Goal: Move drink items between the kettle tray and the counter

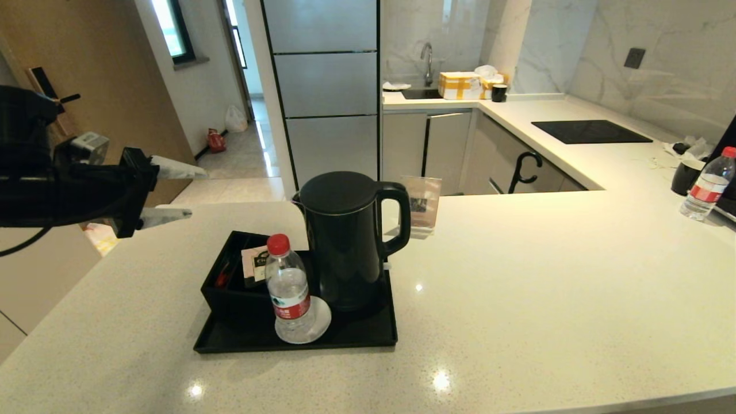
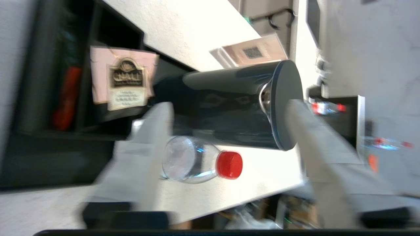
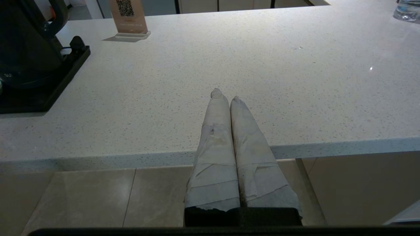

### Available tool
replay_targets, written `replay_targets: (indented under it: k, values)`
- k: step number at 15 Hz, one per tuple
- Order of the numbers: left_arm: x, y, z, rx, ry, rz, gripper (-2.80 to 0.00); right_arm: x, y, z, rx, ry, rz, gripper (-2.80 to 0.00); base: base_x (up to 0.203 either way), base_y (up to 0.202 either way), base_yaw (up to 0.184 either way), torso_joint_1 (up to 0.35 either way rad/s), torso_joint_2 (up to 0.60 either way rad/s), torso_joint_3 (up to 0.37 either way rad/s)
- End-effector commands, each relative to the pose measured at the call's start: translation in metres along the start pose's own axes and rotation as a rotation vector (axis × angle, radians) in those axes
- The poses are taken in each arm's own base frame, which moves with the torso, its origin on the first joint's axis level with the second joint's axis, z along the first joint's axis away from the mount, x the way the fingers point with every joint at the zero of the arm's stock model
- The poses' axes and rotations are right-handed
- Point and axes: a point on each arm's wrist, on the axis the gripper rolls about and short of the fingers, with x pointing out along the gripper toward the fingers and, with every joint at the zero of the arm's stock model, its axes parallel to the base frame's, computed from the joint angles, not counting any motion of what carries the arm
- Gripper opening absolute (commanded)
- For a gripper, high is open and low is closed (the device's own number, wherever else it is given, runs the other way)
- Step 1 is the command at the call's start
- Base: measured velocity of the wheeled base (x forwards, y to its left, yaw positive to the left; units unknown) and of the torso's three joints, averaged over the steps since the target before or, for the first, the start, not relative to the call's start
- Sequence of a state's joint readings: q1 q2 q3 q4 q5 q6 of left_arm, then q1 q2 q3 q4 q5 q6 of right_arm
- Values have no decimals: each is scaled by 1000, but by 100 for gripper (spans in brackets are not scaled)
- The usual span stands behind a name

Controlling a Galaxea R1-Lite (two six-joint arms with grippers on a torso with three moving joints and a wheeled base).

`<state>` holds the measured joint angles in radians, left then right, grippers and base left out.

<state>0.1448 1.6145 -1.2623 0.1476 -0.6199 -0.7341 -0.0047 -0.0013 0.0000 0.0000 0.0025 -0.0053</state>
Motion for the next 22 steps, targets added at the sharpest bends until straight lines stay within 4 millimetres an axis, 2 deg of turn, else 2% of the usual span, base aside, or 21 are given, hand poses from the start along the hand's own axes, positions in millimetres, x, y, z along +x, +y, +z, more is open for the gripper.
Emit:
replay_targets:
  k: [1,2,4,6,9,11,13,14,15,17,20,22]
  values:
    - [-37,-20,-11,63,-83,55,-280,0,0,0,-1,1,1,-280,0,0,0,0,0,0]
    - [-62,-33,-22,110,-137,91,-280,0,0,0,-1,1,1,-280,0,0,0,0,0,0]
    - [-127,-61,-61,240,-266,158,-280,0,0,0,-1,1,1,-280,0,0,0,0,0,0]
    - [-178,-70,-101,342,-349,234,-280,0,0,0,-1,1,1,-280,0,0,0,0,0,0]
    - [-237,-64,-161,496,-425,338,-280,0,0,0,-1,1,1,-280,0,0,0,0,0,0]
    - [-265,-50,-201,609,-502,423,-280,0,0,0,-1,1,1,-280,0,0,0,0,0,0]
    - [-276,-32,-233,706,-548,523,-280,0,0,0,-1,1,1,-280,0,0,0,0,0,0]
    - [-275,-23,-244,744,-546,577,-280,0,0,0,-1,1,1,-280,0,0,0,0,0,0]
    - [-274,-19,-248,760,-535,616,-280,0,0,0,-1,1,1,-280,0,0,0,0,0,0]
    - [-281,-8,-263,778,-528,584,-280,0,0,0,-1,1,1,-280,0,0,0,0,0,0]
    - [-281,21,-284,720,-430,565,-280,0,0,0,-1,1,1,-280,0,0,0,0,0,0]
    - [-278,29,-287,677,-399,560,-280,0,0,0,-1,1,1,-280,0,0,0,0,0,0]
